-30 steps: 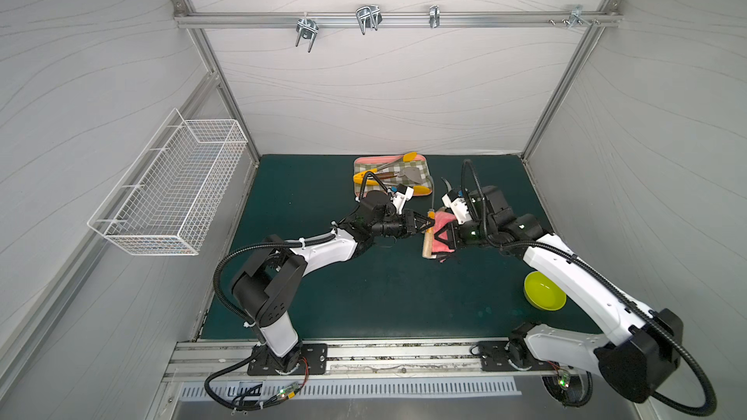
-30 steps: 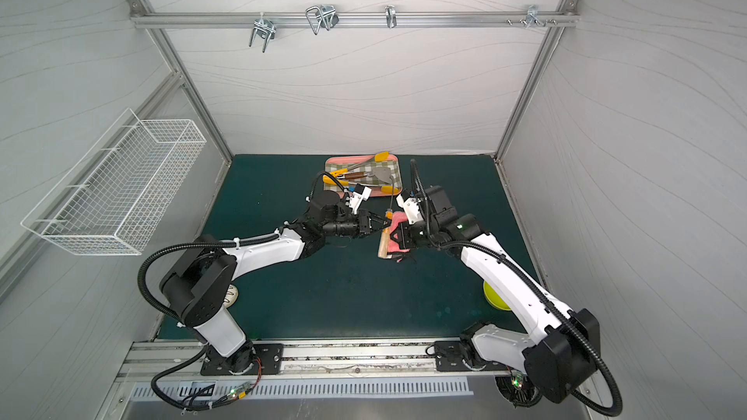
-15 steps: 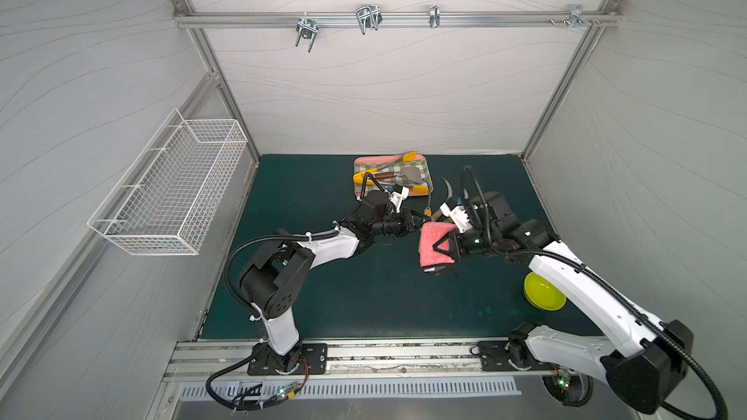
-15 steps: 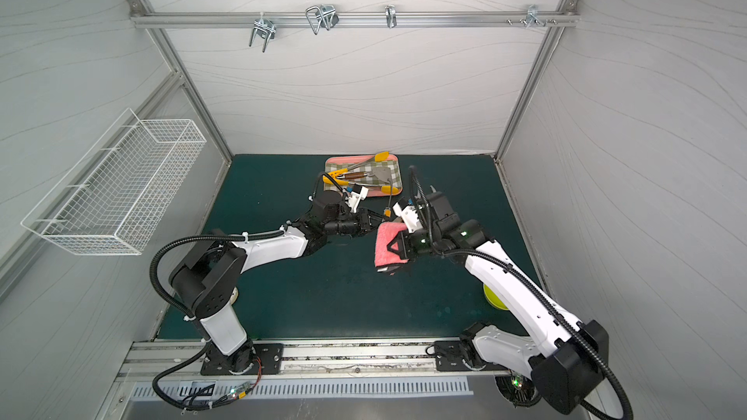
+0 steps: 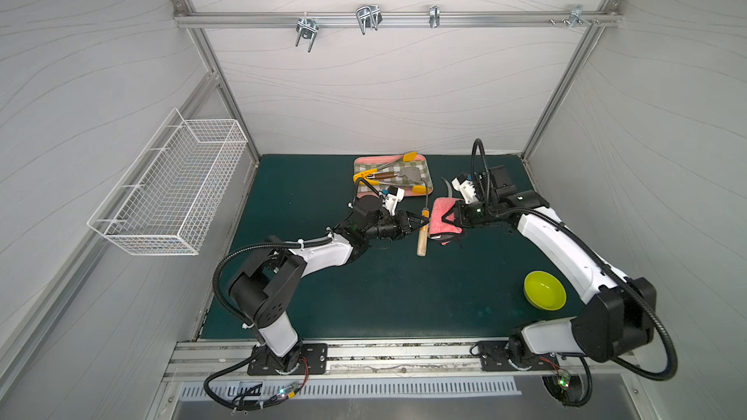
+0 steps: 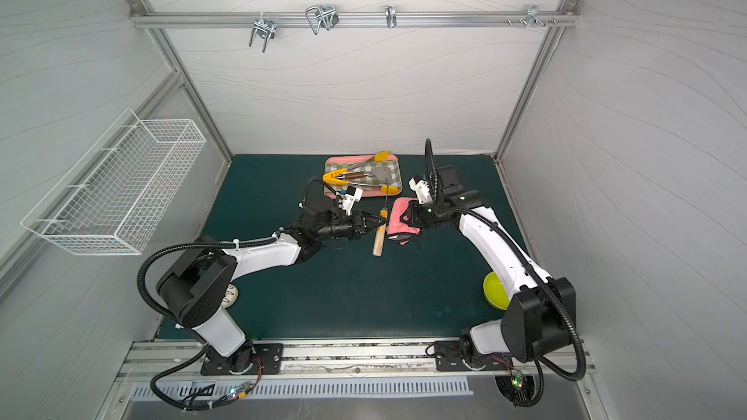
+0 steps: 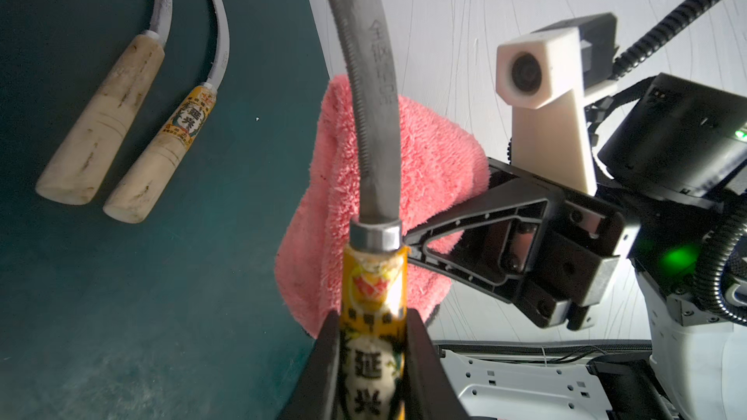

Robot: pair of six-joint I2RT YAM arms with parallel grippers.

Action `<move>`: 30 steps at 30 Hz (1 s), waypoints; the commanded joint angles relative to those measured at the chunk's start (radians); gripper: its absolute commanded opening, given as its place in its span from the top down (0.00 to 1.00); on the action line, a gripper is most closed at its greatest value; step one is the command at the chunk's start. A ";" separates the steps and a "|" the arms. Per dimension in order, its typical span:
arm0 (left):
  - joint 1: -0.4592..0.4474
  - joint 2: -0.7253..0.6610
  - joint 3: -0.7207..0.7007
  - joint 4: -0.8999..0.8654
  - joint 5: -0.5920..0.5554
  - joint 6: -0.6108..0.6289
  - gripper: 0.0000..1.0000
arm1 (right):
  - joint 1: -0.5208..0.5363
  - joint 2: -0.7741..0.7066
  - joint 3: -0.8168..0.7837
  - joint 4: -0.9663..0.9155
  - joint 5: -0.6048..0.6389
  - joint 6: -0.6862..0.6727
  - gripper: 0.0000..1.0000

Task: Wipe small sickles with rags
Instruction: Wipe the small sickle.

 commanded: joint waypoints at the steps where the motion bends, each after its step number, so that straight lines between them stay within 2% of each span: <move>1: -0.004 -0.017 0.008 0.095 0.030 -0.029 1.00 | 0.037 0.000 0.057 0.069 -0.063 -0.034 0.99; 9: -0.003 0.001 0.020 0.097 0.037 -0.026 1.00 | 0.131 -0.024 0.027 0.046 -0.085 -0.088 0.99; 14: 0.000 0.005 0.053 0.066 0.027 0.000 1.00 | 0.186 -0.086 -0.058 0.069 -0.102 -0.049 0.99; 23: 0.003 0.049 0.120 0.109 0.024 -0.037 1.00 | 0.295 -0.177 -0.203 0.140 -0.095 0.060 0.99; 30: 0.017 0.047 0.127 0.103 0.030 -0.036 1.00 | 0.279 -0.246 -0.238 0.101 -0.090 0.049 0.99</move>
